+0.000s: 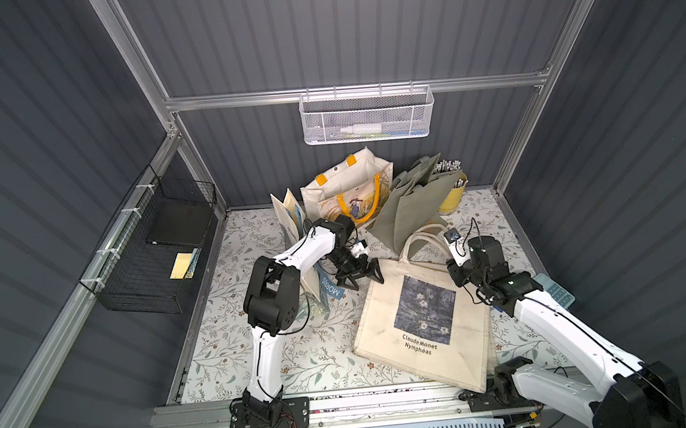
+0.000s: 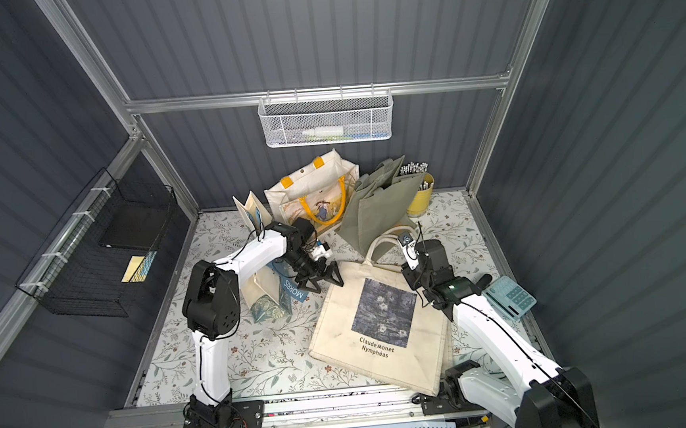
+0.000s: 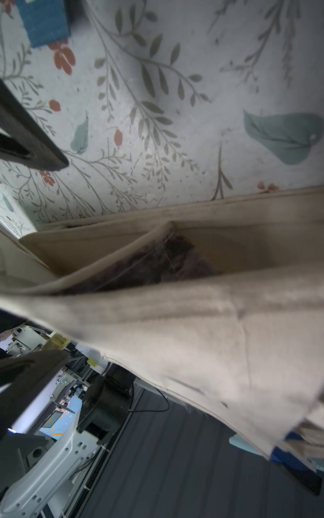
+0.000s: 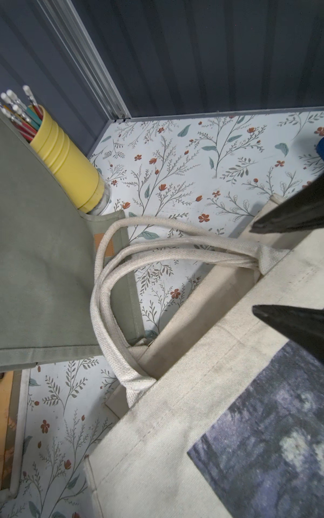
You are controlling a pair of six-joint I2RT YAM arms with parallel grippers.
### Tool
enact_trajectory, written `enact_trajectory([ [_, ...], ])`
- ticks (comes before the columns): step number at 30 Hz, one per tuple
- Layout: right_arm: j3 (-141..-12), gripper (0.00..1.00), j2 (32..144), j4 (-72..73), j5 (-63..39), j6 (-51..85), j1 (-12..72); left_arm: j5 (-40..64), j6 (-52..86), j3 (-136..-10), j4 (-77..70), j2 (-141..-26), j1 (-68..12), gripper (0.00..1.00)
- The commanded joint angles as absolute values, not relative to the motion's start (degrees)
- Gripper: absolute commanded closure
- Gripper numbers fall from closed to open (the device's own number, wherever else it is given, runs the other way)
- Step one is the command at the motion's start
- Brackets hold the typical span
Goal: Put away the canvas bag
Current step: Adjust the canvas bag at the center of the board.
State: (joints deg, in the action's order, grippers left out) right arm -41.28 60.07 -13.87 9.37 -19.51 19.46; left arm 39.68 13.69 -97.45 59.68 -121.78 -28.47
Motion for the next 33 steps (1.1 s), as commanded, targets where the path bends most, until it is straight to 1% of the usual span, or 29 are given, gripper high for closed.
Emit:
enact_trajectory([
  [1,-42.04,0.56,59.87,-12.58,10.34,-18.41,19.16,40.51,14.79,-96.11,54.80,-122.63,-28.65,0.03],
  [2,-41.86,0.56,59.72,-12.56,10.44,-18.30,19.16,41.19,15.94,-96.65,53.59,-123.49,-28.65,0.04],
  [3,-41.76,0.56,59.65,-12.64,10.54,-18.29,19.14,42.17,16.14,-97.61,53.23,-124.58,-28.61,0.08],
  [4,-41.67,0.56,59.35,-12.59,10.56,-18.33,19.07,42.79,16.51,-99.09,53.03,-126.25,-28.72,0.15],
  [5,-41.58,0.56,59.05,-12.72,10.68,-18.29,19.03,44.47,16.54,-100.09,53.31,-127.72,-28.73,0.25],
  [7,-41.37,0.56,58.39,-12.72,10.78,-18.50,18.94,47.40,15.97,-100.76,53.98,-129.17,-28.87,0.38],
  [8,-41.16,0.57,58.02,-12.64,10.89,-18.57,18.89,48.47,15.67,-100.19,53.31,-128.93,-28.89,0.41],
  [13,-40.04,0.57,57.48,-11.74,10.24,-18.64,18.63,52.52,17.41,-96.20,46.41,-125.67,-29.18,0.42],
  [14,-39.92,0.57,57.61,-11.40,10.04,-18.42,18.62,53.45,17.55,-95.88,45.45,-125.26,-29.42,0.48],
  [15,-39.90,0.57,57.72,-11.12,9.91,-18.29,18.55,53.97,17.13,-95.94,45.18,-124.93,-29.59,0.57],
  [17,-39.75,0.57,57.98,-10.61,9.89,-18.10,18.61,55.39,14.96,-96.24,45.08,-123.85,-30.17,0.84],
  [19,-39.39,0.57,58.10,-10.11,10.12,-18.11,18.56,54.19,11.48,-96.74,45.20,-121.97,-31.51,1.00],
  [25,-37.89,0.57,56.68,-9.23,12.21,-18.28,18.54,53.92,-2.71,-100.12,47.51,-115.41,-39.19,1.00],
  [28,-37.53,0.57,55.65,-8.93,13.70,-18.59,18.39,54.29,-2.33,-96.32,43.76,-110.89,-39.90,1.00],
  [30,-37.40,0.57,55.29,-8.62,14.90,-18.72,18.20,50.12,-2.33,-92.32,41.00,-107.55,-39.86,1.00],
  [31,-37.35,0.57,55.28,-8.36,15.36,-18.75,18.03,46.07,-1.87,-90.17,39.07,-105.93,-39.90,1.00],
  [33,-37.34,0.57,55.52,-8.02,15.56,-18.68,17.84,38.43,3.84,-85.45,33.00,-104.32,-39.32,1.00],
])
